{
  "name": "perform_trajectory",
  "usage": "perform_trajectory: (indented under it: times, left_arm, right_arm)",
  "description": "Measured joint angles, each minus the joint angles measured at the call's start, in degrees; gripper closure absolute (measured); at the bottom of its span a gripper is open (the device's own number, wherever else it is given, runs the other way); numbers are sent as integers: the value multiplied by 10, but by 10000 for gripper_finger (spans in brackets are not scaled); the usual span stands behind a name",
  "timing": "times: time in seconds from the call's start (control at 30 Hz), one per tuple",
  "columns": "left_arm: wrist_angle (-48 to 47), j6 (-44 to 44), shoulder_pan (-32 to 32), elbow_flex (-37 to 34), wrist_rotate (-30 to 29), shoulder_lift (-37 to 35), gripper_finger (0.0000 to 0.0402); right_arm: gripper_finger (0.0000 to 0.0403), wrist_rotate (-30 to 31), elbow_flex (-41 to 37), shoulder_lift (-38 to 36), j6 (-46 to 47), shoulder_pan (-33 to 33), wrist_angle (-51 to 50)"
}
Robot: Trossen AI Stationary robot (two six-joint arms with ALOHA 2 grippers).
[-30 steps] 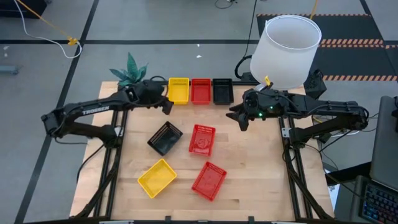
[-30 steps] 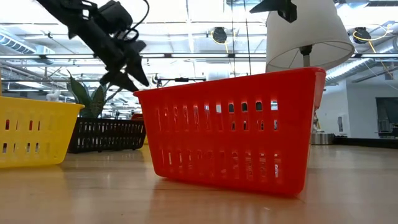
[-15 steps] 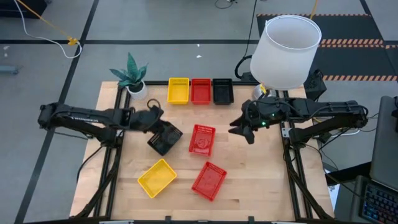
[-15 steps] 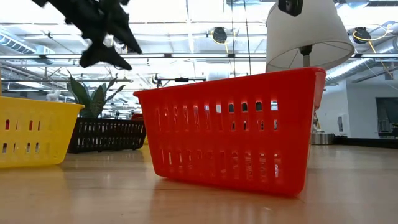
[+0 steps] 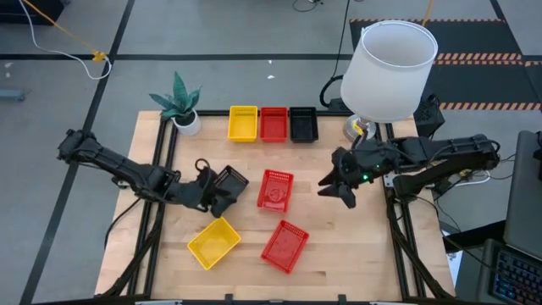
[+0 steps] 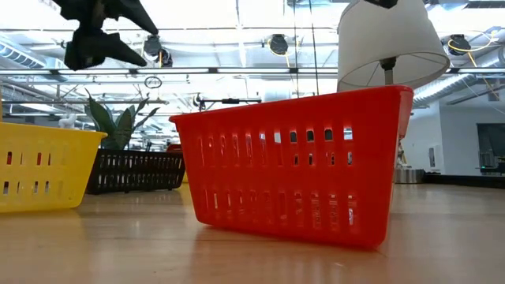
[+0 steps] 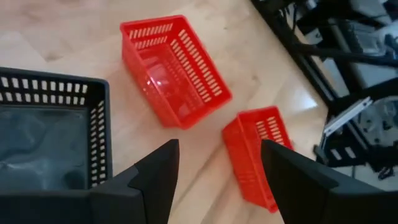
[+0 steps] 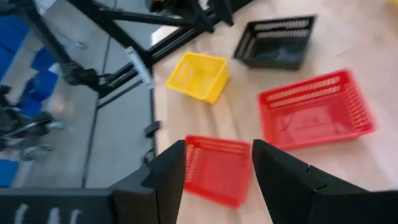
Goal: Stack baskets by color
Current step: Stack the middle red basket on the top red basket
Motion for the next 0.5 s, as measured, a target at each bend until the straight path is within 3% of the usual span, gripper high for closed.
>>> perform_trajectory:
  times: [0.23, 0.5]
  left_arm:
    - [-2, 81, -1, 0, -1, 1, 174]
    - [-1, 142, -10, 0, 4, 0, 174]
  right_arm:
    - [233, 94, 0, 22, 77, 114, 41]
    - [234, 135, 49, 153, 113, 167, 78]
